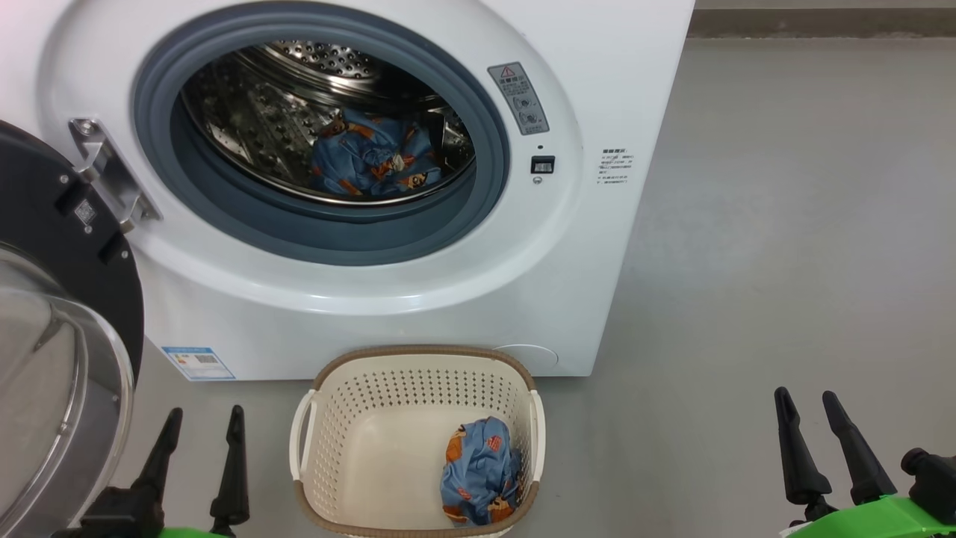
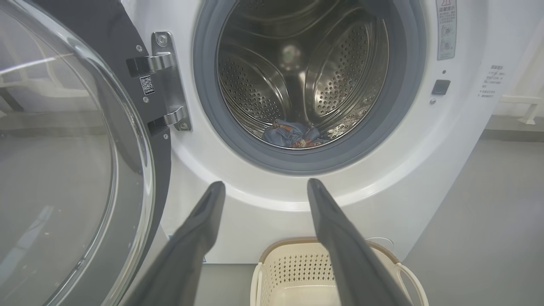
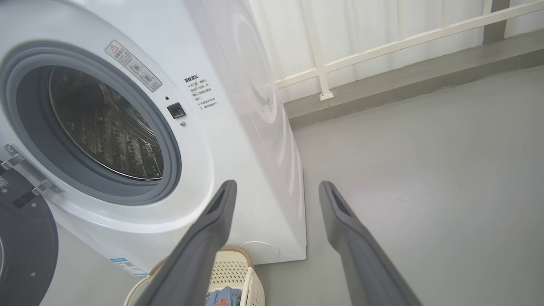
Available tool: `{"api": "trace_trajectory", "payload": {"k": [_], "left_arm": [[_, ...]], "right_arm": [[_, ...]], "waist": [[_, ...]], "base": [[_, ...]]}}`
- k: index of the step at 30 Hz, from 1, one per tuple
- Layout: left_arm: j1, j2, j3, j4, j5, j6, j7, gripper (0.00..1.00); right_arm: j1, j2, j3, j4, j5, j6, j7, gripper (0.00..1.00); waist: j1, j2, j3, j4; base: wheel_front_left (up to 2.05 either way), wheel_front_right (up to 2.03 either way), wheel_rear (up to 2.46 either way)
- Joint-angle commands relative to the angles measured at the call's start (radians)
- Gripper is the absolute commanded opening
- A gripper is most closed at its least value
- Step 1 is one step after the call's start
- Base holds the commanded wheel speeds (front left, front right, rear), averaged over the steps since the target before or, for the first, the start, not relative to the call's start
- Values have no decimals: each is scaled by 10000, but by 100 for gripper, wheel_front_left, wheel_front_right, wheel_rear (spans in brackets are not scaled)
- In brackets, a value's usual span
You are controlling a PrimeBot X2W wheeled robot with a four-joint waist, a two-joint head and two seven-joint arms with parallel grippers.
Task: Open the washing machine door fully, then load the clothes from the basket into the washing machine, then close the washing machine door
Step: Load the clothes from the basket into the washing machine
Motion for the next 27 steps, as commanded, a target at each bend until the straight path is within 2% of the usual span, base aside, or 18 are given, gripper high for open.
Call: {"api": "trace_trajectory", "payload": {"k": [1, 14, 22, 27], "left_arm": [[-84, 126, 365, -338, -41, -20, -65, 100], [-308, 17, 227, -97, -166, -21, -65, 100], [-840, -25, -682, 705, -767, -21, -65, 100], [-1415, 75, -1643, 1284, -1312, -21, -65, 100]], "right_arm": [[-53, -197, 193, -263, -40, 75, -80, 100], [-395, -136, 141, -334, -92, 75, -80, 100], [-738, -26, 37, -426, -172, 75, -80, 100], [-1118, 44, 67, -523, -246, 75, -80, 100]], "waist": [[0, 0, 15, 9], [0, 0, 536, -102], [0, 0, 1329, -155], [0, 0, 2084, -227]], "base": [[0, 0, 0], [0, 0, 0], [0, 0, 0], [0, 0, 0]]}}
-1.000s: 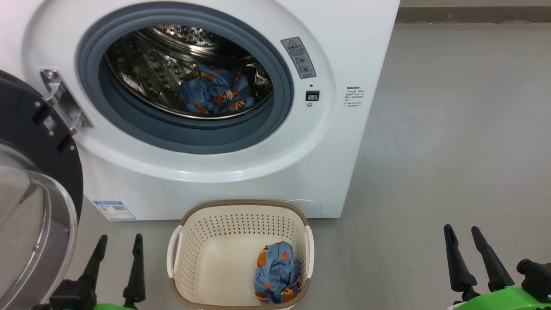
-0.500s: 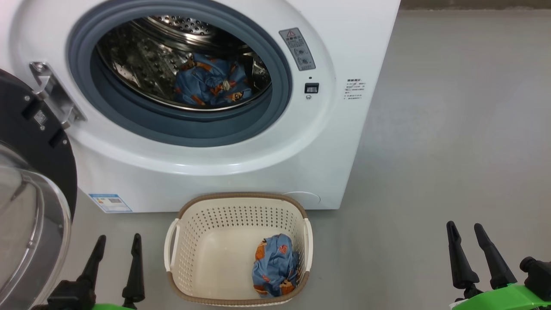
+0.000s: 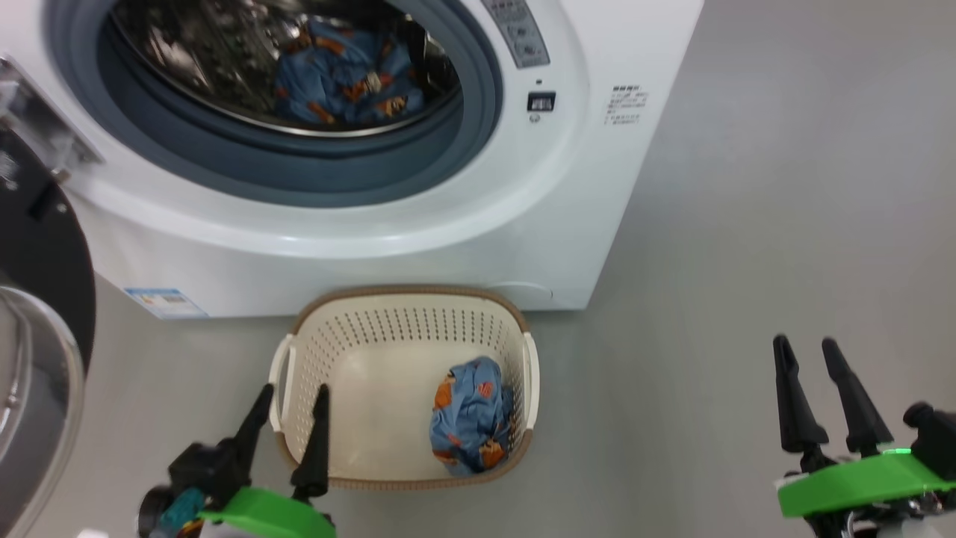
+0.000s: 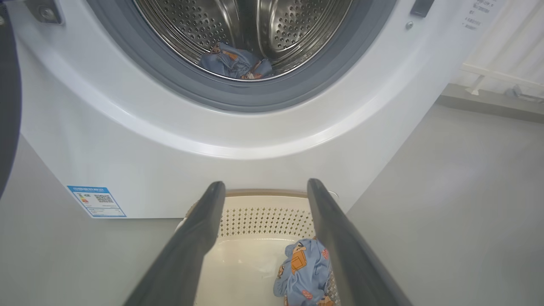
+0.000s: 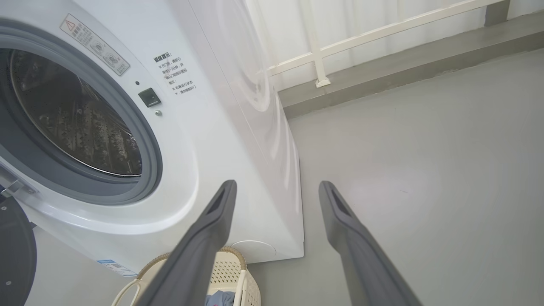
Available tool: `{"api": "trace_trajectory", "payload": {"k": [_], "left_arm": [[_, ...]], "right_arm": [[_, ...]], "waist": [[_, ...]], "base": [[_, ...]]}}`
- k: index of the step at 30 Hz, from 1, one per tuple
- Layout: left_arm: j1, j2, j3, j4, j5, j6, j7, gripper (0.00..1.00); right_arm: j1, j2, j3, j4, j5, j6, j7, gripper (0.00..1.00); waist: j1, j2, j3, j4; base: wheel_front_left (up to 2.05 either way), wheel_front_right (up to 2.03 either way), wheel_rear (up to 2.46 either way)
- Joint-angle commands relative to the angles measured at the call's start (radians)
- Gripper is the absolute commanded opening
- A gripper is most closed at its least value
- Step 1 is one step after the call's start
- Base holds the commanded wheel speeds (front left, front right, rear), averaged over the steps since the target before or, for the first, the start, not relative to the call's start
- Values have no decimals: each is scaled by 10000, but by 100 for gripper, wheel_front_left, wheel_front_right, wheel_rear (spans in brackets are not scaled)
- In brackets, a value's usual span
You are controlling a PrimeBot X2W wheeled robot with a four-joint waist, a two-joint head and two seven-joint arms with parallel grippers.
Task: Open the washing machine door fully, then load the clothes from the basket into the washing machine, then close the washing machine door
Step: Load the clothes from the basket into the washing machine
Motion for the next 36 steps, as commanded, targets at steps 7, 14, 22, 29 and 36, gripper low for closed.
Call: {"api": "trace_trajectory", "payload": {"k": [7, 14, 22, 29, 36], "left_arm": [[-1551, 505, -961, 1041, -704, -21, -65, 100], [-2657, 753, -1981, 2196, -1250, -21, -65, 100], [-3690, 958, -3104, 3634, -1945, -21, -65, 100], [-4700, 1192, -4252, 4561, -2554, -21, -65, 100], [-5735, 1366, -5471, 5407, -3314, -21, -65, 100]], "right_arm": [[-1055, 35, 155, -400, -258, 75, -80, 100], [-1606, 146, 268, -432, -328, 75, -80, 100], [-2035, 312, 424, -437, -334, 75, -80, 100], [-2367, 463, 488, -523, -361, 75, -80, 100], [-2820, 609, 591, -599, -397, 75, -80, 100]], "waist": [[1, 0, 1582, -137], [1, 0, 2289, -349], [1, 0, 2910, -795], [1, 0, 3603, -1123], [1, 0, 4284, -1402]], "base": [[0, 0, 0], [0, 0, 0], [0, 0, 0], [0, 0, 0], [0, 0, 0]]}}
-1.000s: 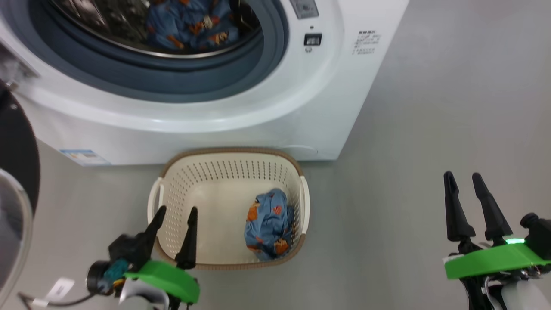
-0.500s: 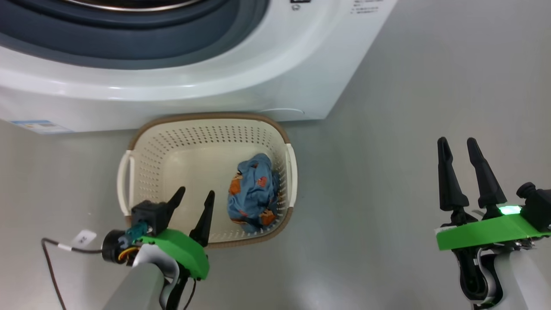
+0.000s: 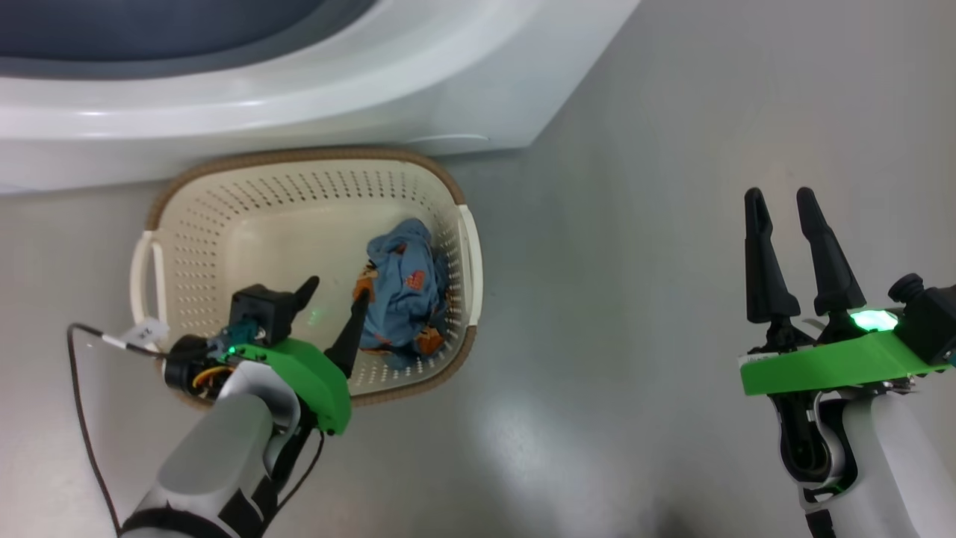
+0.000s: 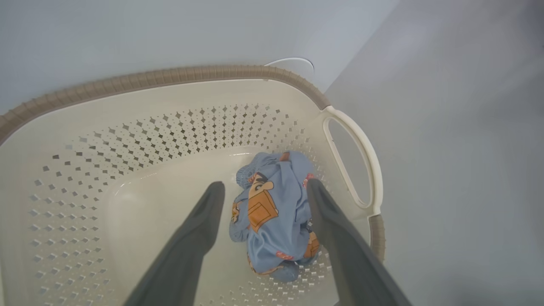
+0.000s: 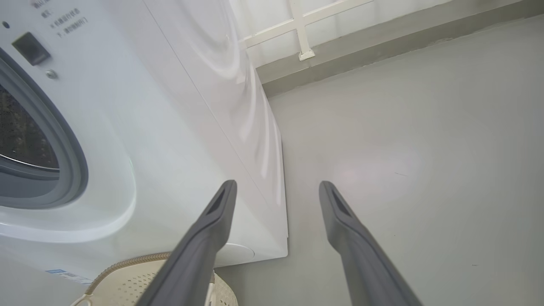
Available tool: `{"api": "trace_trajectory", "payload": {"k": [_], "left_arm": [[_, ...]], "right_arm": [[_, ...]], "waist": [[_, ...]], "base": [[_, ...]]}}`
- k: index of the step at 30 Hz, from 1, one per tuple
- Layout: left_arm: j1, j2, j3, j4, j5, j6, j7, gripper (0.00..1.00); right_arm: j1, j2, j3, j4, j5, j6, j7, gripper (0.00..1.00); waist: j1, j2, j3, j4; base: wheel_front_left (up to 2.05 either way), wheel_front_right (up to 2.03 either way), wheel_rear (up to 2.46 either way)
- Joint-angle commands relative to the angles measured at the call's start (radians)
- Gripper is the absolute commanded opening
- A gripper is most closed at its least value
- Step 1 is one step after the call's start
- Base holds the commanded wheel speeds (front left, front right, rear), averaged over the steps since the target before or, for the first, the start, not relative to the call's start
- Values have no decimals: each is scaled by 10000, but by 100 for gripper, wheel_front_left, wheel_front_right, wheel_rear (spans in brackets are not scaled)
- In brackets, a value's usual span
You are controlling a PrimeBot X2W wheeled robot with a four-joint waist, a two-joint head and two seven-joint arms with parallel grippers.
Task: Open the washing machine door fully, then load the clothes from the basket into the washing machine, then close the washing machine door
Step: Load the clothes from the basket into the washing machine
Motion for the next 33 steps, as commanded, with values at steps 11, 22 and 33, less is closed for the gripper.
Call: {"api": "trace_trajectory", "payload": {"k": [11, 22, 33], "left_arm": [[-1321, 686, -1791, 956, -1594, -21, 284, 100], [-2156, 1002, -3107, 886, -2657, -21, 640, 100], [-2556, 1451, -5072, -414, -4397, -21, 1050, 100]], "right_arm": [[-526, 158, 369, -429, -156, 75, -78, 100], [-881, 222, 530, -588, -235, 75, -78, 100], [-1030, 307, 680, -640, -251, 75, -78, 100]], "waist": [[1, 0, 1298, -516], [1, 0, 1986, -720], [1, 0, 2320, -919]], "base": [[0, 0, 0], [0, 0, 0], [0, 0, 0]]}}
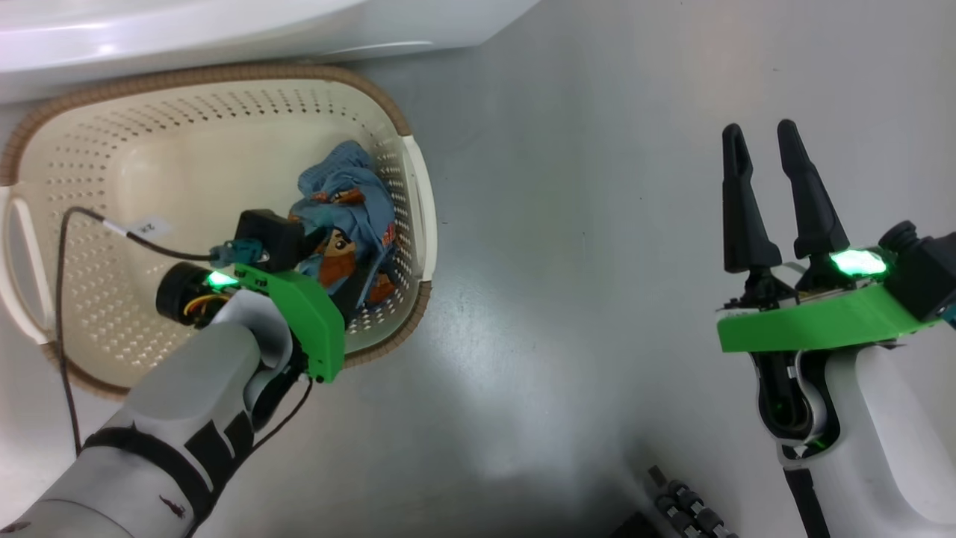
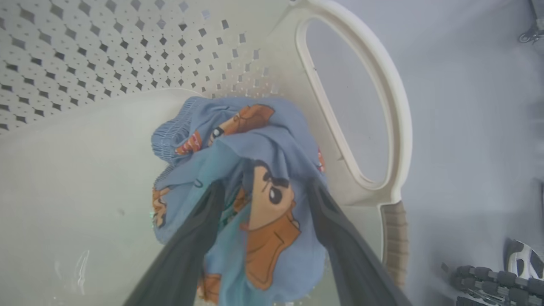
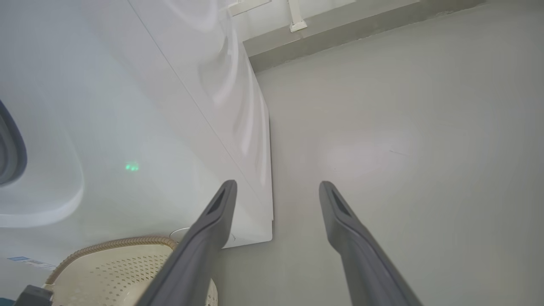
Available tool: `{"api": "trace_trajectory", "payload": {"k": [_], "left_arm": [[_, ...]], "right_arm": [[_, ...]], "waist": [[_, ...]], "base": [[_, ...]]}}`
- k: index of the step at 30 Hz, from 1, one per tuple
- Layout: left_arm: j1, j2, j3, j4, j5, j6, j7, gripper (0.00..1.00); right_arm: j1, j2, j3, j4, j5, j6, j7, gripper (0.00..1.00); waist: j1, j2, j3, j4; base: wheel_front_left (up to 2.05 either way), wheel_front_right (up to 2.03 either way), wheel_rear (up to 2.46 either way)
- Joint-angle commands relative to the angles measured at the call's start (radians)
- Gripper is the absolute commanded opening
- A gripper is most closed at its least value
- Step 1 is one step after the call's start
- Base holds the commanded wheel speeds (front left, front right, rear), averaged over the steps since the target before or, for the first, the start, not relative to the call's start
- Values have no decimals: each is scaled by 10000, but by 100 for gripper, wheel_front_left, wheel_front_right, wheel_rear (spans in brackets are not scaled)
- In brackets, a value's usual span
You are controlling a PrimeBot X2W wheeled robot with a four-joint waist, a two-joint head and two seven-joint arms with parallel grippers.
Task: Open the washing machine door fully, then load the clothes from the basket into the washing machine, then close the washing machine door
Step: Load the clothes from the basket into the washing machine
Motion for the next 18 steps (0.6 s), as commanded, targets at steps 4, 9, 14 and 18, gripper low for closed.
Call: {"api": "trace_trajectory", "payload": {"k": [4, 9, 14, 18], "left_arm": [[-77, 402, -410, -521, -669, -21, 153, 100], [-217, 516, -733, -680, -1154, -21, 201, 28], [-190, 495, -838, -826, -1494, -21, 87, 0], [-72, 460, -862, -848, -1844, -21, -250, 0]], "right_arm": [[58, 59, 327, -266, -134, 75, -78, 100], [51, 90, 352, -264, -119, 75, -78, 100], [65, 107, 284, -235, -130, 75, -78, 100], [98, 112, 215, -212, -145, 75, -78, 100]], "waist": [[0, 0, 83, -133], [0, 0, 83, -197], [0, 0, -99, -170], [0, 0, -401, -52]], "base": [[0, 0, 0], [0, 0, 0], [0, 0, 0], [0, 0, 0]]}}
